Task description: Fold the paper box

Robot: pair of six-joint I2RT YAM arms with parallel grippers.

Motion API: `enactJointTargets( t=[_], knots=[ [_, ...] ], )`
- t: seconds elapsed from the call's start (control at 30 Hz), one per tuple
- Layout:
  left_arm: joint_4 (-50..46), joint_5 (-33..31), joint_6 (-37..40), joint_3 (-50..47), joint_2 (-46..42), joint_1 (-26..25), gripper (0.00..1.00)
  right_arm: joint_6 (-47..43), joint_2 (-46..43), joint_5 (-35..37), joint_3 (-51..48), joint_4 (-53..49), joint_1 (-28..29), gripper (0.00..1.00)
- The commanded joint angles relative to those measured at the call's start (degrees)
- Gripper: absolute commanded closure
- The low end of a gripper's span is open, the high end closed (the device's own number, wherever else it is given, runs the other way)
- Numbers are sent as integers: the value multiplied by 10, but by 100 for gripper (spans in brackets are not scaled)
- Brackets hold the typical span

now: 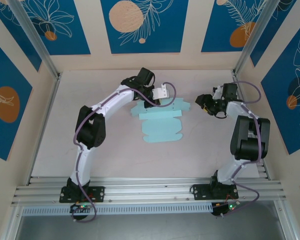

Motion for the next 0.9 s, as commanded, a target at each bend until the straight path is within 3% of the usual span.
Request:
enactJointTargets(
  t=[0.0,0.2,0.43,0.53,0.87],
  knots=[
    [-28,-8,-11,47,20,-6,90,20,8,-28,-3,20,14,41],
    [-42,-22,-9,78,51,-6,88,27,-9,-4,-29,34,40,41],
    [0,-73,3,67,53,-10,87,32,-74,111,13,-68,74,40],
    [28,-97,9,51,56,-16,86,50,-98,126,27,-84,95,40],
    [246,-212,27,-92,28,-43,85,85,-97,131,74,-96,133,39]
  ],
)
